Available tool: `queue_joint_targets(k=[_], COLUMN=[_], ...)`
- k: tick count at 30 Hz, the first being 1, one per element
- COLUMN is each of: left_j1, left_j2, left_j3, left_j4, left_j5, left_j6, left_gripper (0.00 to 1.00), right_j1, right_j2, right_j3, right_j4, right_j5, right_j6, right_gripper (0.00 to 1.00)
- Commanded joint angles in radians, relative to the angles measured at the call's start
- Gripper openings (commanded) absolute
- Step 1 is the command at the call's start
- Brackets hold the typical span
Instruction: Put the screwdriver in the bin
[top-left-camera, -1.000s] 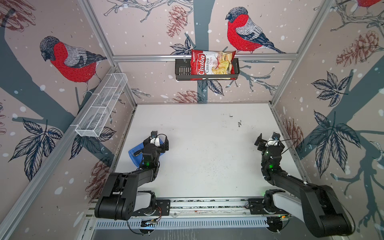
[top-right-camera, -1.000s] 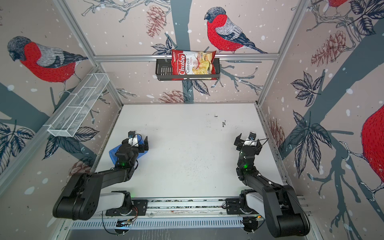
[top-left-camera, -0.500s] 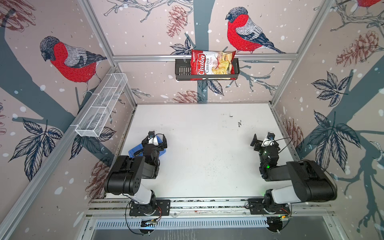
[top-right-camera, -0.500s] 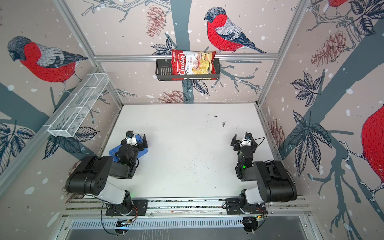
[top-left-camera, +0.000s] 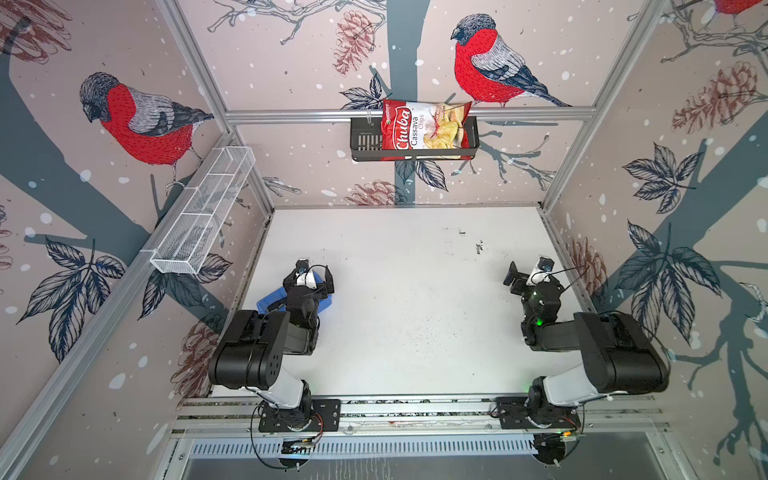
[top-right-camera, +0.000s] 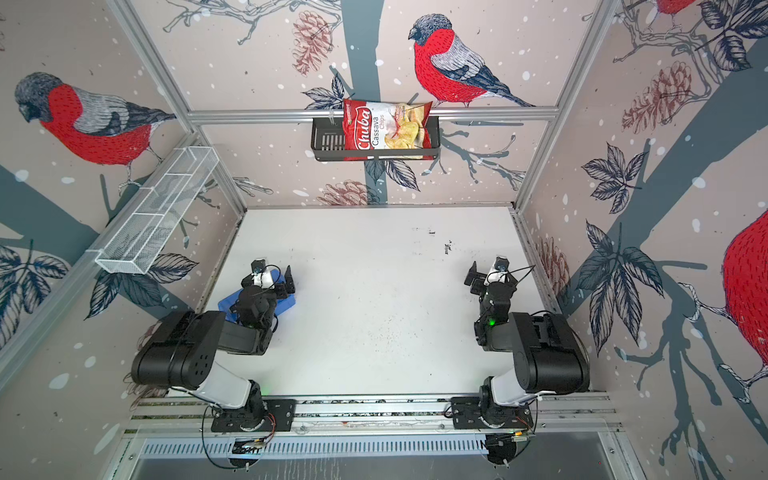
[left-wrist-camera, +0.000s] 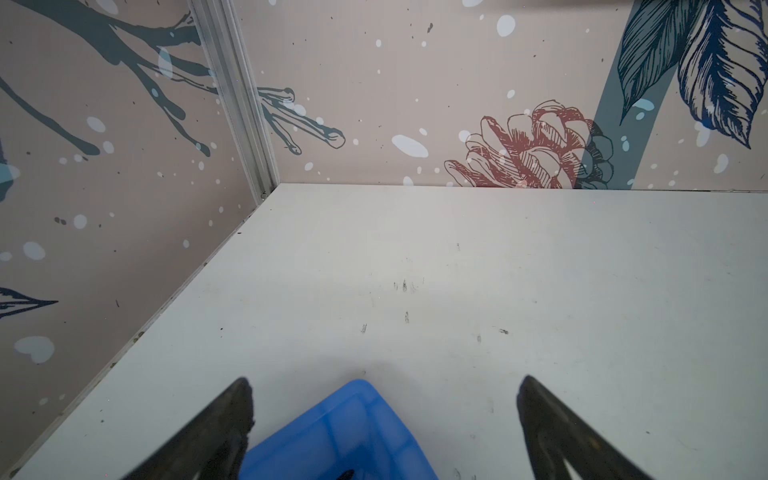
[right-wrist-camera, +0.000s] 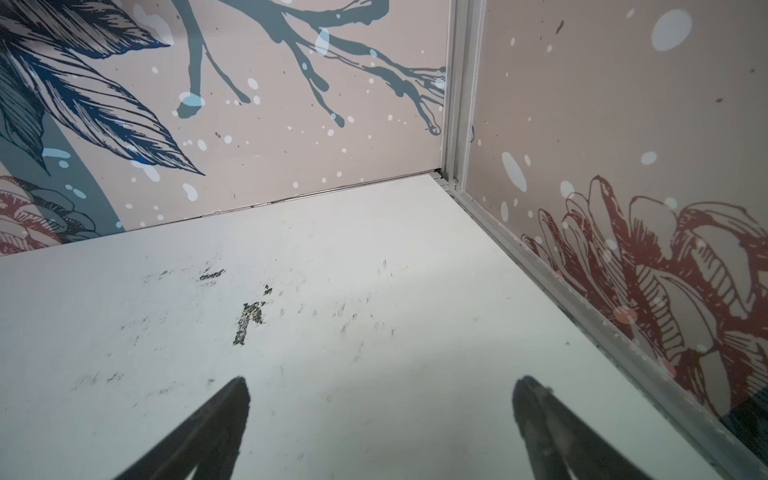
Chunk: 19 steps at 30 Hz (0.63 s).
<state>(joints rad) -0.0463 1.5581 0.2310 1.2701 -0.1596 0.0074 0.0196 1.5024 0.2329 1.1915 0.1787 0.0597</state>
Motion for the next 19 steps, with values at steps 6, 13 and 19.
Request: queue_joint_targets(k=[6, 13, 19], left_j1=[-0.003, -0.003, -0.003], left_j2=[0.002, 0.003, 0.002], left_j3=[0.004, 0.007, 0.005], left_j4=[0.039, 0.032, 0.037], left_j5=[-0.011, -0.01, -0.01], left_j6=[0.002, 0.002, 0.002], left_gripper=[0.97, 0.97, 0.97], right_j1=[0.003, 0.005, 0.011], right_j2=[-0.001, 0.0, -0.001], right_j3=[0.003, 0.003, 0.003], right_j4=[0.003, 0.003, 0.005], right_j5=[-0.009, -0.008, 0.002], right_j6=[0.018, 0.019, 0.015], right_gripper=[1.0, 1.0, 1.0])
